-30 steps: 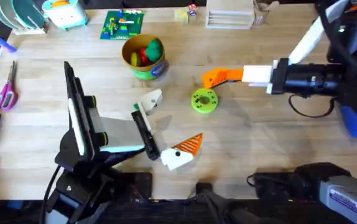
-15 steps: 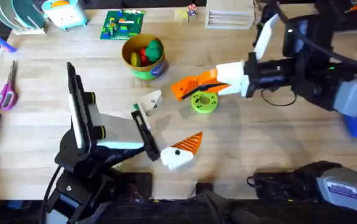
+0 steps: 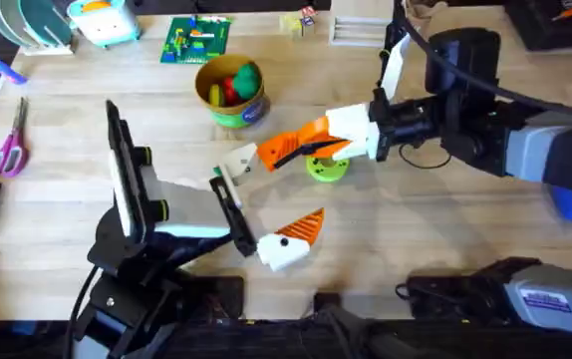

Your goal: Pick up the gripper from the table and insert it into the empty holder that is missing its gripper. Then pick up a screw, insert it into the mounting hole, and use the screwdriver to tighten it. Finally, clean up the table by picking up the vegetable and placing it into the bucket.

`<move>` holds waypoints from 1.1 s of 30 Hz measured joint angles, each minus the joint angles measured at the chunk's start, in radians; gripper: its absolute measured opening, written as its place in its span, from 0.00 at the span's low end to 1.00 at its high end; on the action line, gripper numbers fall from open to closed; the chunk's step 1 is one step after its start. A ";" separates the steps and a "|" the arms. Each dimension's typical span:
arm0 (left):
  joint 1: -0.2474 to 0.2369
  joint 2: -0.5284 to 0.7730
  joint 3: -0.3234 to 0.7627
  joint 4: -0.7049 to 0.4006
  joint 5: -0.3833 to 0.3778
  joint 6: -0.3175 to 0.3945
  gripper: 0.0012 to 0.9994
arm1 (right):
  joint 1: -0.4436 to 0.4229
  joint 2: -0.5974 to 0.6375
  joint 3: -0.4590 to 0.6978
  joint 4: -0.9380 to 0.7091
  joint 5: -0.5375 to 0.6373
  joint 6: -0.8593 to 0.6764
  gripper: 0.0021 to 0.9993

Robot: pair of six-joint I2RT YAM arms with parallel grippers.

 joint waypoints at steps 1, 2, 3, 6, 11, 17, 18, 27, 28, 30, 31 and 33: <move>0.000 0.000 0.000 0.000 -0.001 0.000 0.99 | 0.000 0.000 0.000 0.000 -0.002 0.004 0.01; 0.000 0.000 0.000 0.000 -0.002 0.000 0.99 | 0.000 0.000 0.000 0.001 -0.007 0.008 0.01; 0.000 0.000 0.000 0.000 -0.003 0.000 0.99 | 0.000 0.000 0.000 0.001 -0.011 0.009 0.01; 0.000 0.000 0.000 0.000 -0.006 0.000 0.99 | 0.000 0.000 0.000 0.001 -0.022 0.013 0.01; 0.000 0.000 0.000 0.001 -0.009 0.000 0.99 | 0.000 0.000 0.000 0.006 -0.031 0.016 0.01; 0.000 0.000 0.000 0.001 -0.010 0.000 0.99 | 0.001 0.000 0.000 0.007 -0.037 0.016 0.01; 0.000 0.000 0.000 0.001 -0.010 0.000 0.99 | 0.001 0.000 0.000 0.007 -0.037 0.016 0.01; 0.000 0.000 0.000 0.003 -0.013 0.001 0.99 | 0.036 0.000 0.000 0.067 -0.043 0.035 0.01; 0.000 0.000 0.000 0.003 -0.013 0.001 0.99 | 0.038 0.000 0.000 0.068 -0.040 0.035 0.01; 0.000 0.000 0.000 0.003 -0.016 0.000 0.99 | 0.054 0.000 0.000 0.070 -0.018 0.034 0.01; 0.000 0.000 0.000 0.003 -0.020 0.000 0.99 | 0.059 0.000 0.000 0.071 -0.008 0.034 0.01; 0.000 0.000 0.000 0.003 -0.029 0.000 0.99 | 0.067 0.001 0.000 0.074 0.010 0.034 0.01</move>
